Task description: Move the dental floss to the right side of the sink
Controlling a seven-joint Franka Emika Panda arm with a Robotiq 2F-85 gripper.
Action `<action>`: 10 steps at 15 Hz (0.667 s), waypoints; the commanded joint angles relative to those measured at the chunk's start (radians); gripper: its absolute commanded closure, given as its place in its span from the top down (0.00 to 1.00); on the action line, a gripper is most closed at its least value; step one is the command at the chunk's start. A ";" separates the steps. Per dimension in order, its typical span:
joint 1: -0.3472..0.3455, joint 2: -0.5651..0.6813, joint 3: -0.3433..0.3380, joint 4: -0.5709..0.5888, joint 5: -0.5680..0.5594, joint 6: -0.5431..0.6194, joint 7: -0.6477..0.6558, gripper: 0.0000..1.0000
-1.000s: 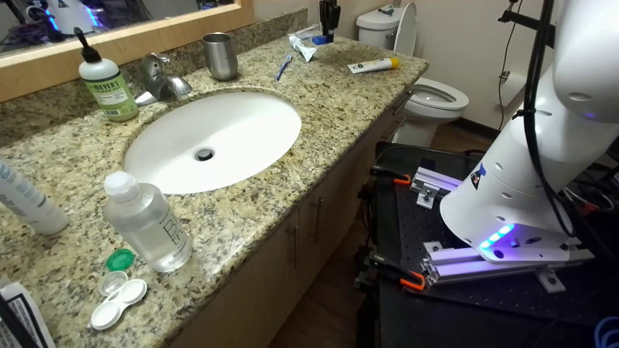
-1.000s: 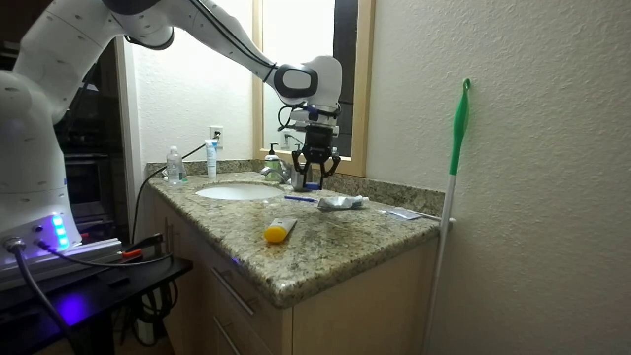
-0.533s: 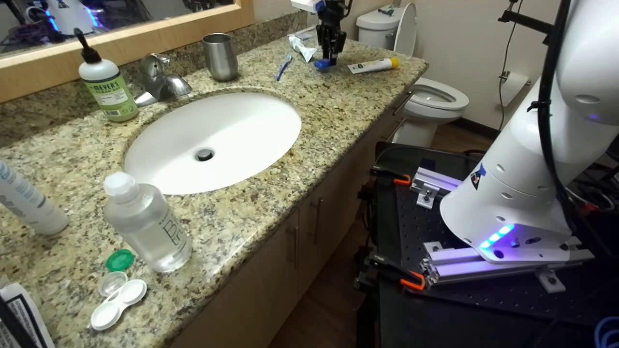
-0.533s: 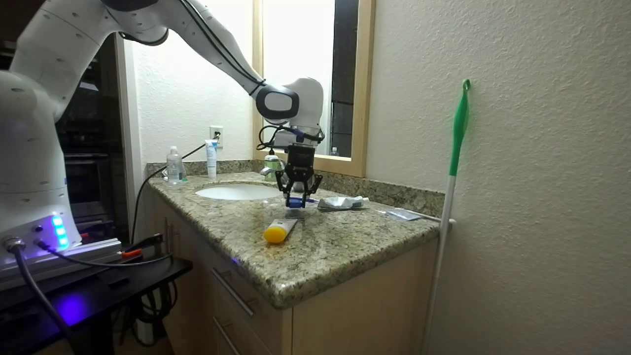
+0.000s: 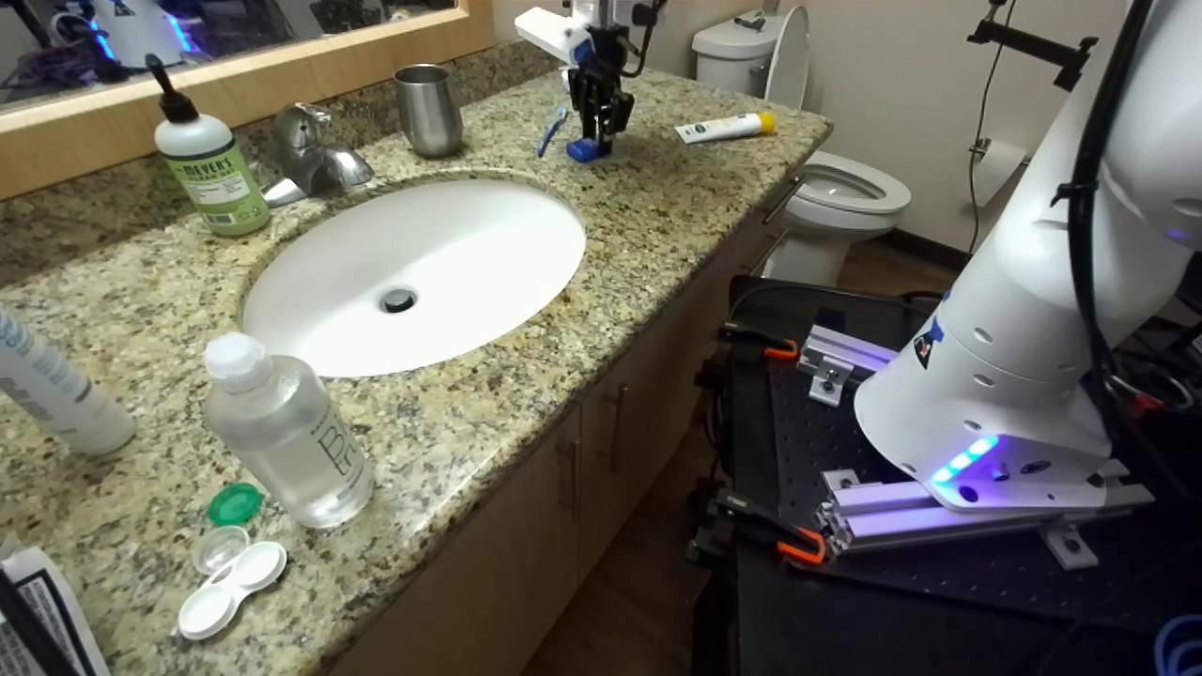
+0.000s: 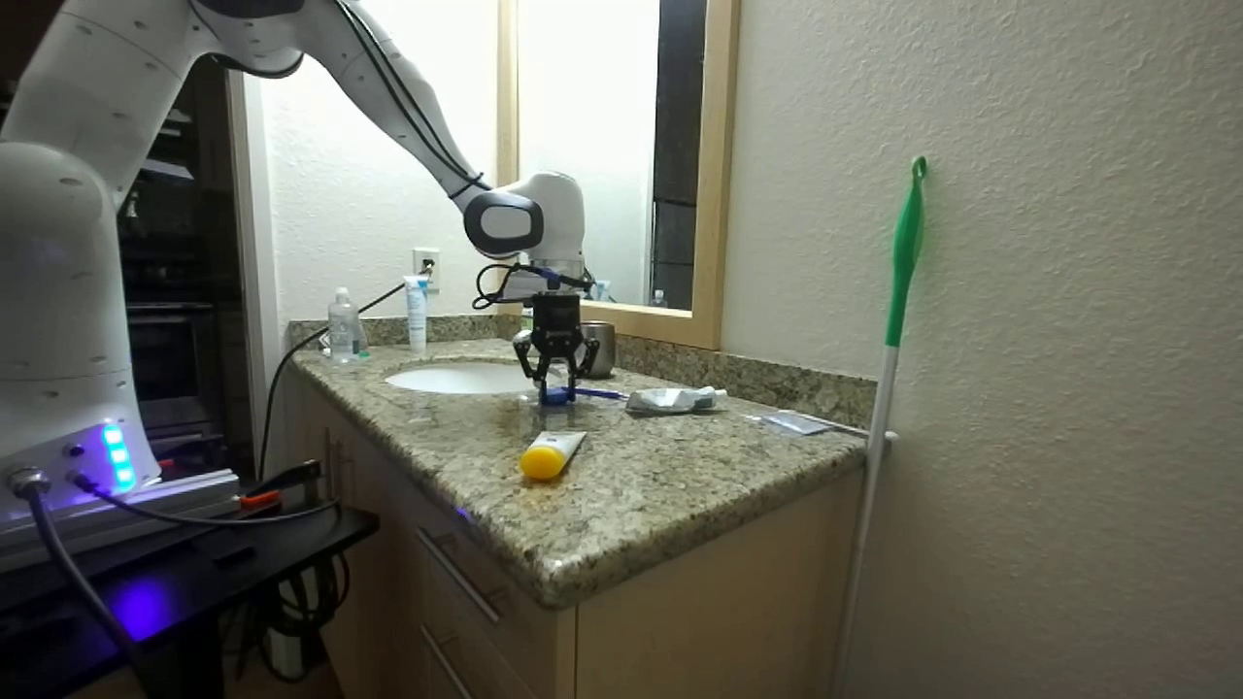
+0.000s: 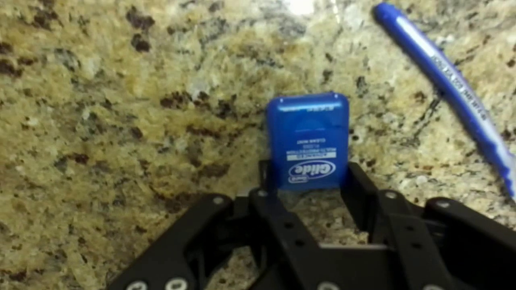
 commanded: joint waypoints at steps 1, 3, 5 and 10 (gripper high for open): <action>0.031 0.030 -0.051 0.018 -0.014 0.060 0.085 0.20; 0.049 0.048 -0.084 0.028 -0.034 0.112 0.157 0.20; 0.062 0.067 -0.118 0.042 -0.079 0.129 0.201 0.20; 0.166 0.157 -0.291 0.126 -0.333 0.007 0.432 0.85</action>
